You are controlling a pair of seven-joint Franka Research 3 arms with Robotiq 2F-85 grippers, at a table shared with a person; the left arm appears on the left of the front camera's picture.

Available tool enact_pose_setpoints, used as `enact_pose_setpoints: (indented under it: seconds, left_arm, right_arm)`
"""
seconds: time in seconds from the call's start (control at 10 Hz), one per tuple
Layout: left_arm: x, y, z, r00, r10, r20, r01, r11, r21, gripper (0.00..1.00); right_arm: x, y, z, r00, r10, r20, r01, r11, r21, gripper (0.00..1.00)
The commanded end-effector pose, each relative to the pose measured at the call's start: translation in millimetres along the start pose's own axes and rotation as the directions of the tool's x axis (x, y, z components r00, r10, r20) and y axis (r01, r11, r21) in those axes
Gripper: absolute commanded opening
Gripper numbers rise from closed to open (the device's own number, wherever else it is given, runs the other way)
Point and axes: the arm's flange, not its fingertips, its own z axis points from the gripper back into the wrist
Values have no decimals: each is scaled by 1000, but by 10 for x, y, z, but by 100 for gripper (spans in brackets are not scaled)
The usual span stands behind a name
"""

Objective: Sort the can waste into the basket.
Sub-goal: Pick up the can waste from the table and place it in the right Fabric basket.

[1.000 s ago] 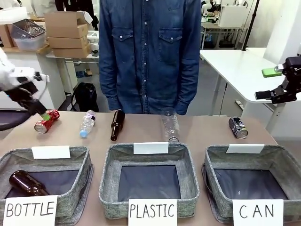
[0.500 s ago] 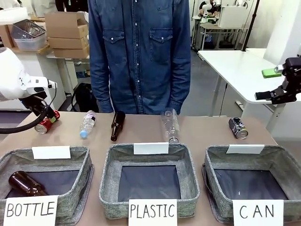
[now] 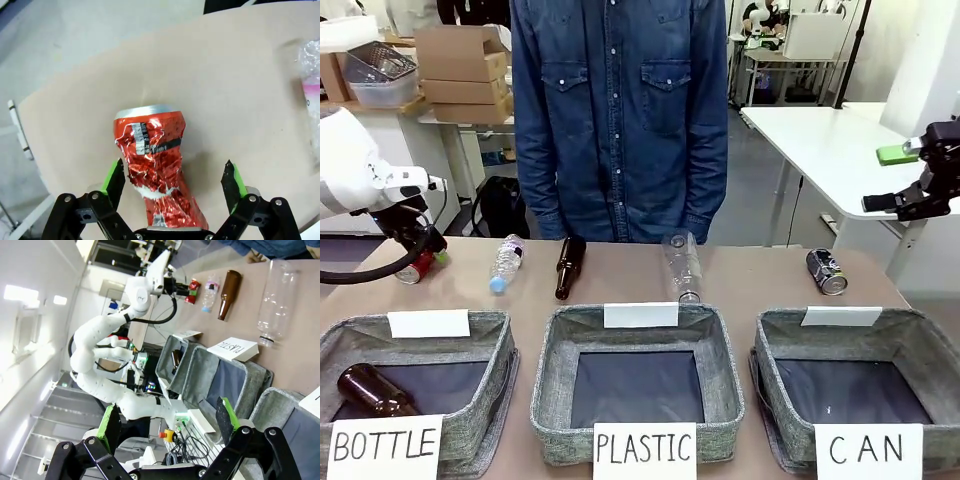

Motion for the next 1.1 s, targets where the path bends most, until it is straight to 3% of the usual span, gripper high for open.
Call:
enact_pose_setpoints:
  seconds: [0.0,0.2,0.3,0.4,0.5,0.6,0.7,1.0]
  left_arm:
    - [8,100,-11,1000,4,4,-4,1000,-18,100]
    - [-32,103,-42,1000,11,-14,-11,1000,-4,100]
    - [-36,102,-60,999,-3,-32,3,1000,-5,42]
    - [-42,94,-67,999,-8,-35,8,1000,-11,42]
    - [-44,85,-68,999,-14,-35,14,1000,-6,0]
    - [-47,93,-75,999,-18,-37,18,1000,-4,38]
    - [-54,83,-75,999,-21,-38,21,1000,-4,0]
    - [-65,74,-75,999,-20,-46,20,1000,3,0]
  right_arm:
    - [22,1,-19,1000,26,15,-27,999,23,100]
    - [22,1,-19,1000,26,15,-27,999,23,100]
    - [22,1,-19,1000,26,15,-27,999,23,100]
    - [22,1,-19,1000,26,15,-27,999,23,100]
    - [22,1,-19,1000,26,15,-27,999,23,100]
    - [22,1,-19,1000,26,15,-27,999,23,100]
    - [22,1,-19,1000,26,15,-27,999,23,100]
    - [22,1,-19,1000,26,15,-27,999,23,100]
